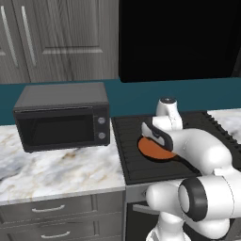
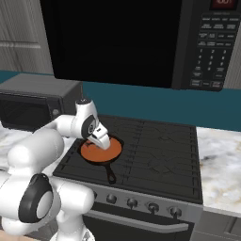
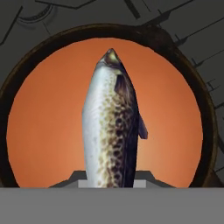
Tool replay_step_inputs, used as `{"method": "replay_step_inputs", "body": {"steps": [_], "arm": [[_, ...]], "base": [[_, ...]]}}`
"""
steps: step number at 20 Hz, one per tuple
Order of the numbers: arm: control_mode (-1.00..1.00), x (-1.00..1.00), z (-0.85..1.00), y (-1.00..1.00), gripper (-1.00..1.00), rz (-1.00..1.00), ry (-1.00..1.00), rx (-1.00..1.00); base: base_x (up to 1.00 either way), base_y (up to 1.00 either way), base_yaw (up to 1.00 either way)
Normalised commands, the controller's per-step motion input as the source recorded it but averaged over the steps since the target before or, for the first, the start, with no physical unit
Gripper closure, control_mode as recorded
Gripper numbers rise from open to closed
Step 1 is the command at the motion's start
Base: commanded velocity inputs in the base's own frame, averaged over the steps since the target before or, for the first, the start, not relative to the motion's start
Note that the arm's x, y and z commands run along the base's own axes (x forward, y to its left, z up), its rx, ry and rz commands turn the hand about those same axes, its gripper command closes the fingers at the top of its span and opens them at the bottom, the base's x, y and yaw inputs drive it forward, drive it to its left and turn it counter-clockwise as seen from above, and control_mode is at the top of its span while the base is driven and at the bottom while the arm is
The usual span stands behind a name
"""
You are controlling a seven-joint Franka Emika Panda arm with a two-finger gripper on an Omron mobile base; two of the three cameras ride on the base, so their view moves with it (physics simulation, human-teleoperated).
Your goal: Retrieve the fish from the fridge and place it on the saucepan with marinade on the stove.
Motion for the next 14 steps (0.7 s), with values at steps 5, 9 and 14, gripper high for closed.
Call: {"method": "replay_step_inputs", "body": {"steps": [5, 9, 14], "arm": [[-1.00, 0.06, -0.20, 0.00, 1.00, 0.00, -0.02, 0.00], [-1.00, 0.00, -0.07, 0.00, 1.00, 0.00, 0.00, 0.00], [-1.00, 0.00, 0.00, 0.00, 1.00, 0.00, 0.00, 0.00]], "base": [[0.00, 0.00, 0.00], [0.00, 0.00, 0.00], [0.00, 0.00, 0.00]]}}
